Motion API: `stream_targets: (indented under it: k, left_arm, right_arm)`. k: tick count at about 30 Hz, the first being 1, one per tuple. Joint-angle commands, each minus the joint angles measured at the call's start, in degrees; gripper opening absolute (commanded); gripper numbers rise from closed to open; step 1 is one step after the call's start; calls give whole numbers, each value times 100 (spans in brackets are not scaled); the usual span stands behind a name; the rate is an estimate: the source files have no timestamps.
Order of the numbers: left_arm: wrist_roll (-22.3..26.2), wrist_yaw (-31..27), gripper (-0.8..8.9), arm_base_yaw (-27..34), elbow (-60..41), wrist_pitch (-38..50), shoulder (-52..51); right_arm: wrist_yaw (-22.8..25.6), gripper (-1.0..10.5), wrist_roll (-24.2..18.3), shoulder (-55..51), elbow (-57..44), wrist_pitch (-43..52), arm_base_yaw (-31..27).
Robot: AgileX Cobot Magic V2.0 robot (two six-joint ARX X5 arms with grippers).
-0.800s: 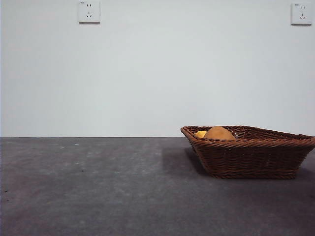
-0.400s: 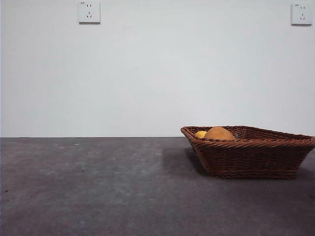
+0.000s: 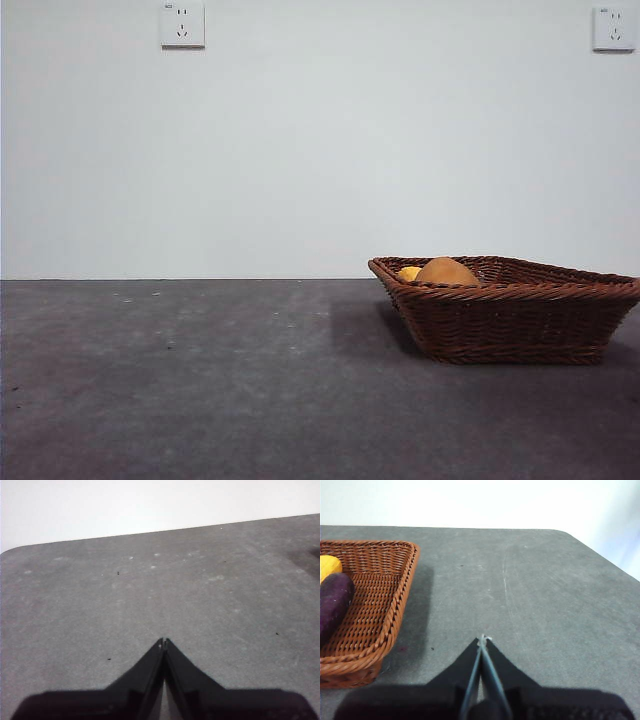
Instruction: Help me put the vegetables on the table into the basket
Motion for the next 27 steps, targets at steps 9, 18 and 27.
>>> stream_targets:
  k: [9,18,27]
  left_arm:
    - [192,44,-3,48,-24,17,-13]
    - [192,44,-3,48,-24,13,13]
    - [192,44,-3,48,-24,13,20]
  right_arm:
    - [2,2,-11,-2,-28,-22,0]
    - [2,2,-9,-2,-28,-22,0]
    - [2,2,-11,-2,-28,-22,0]
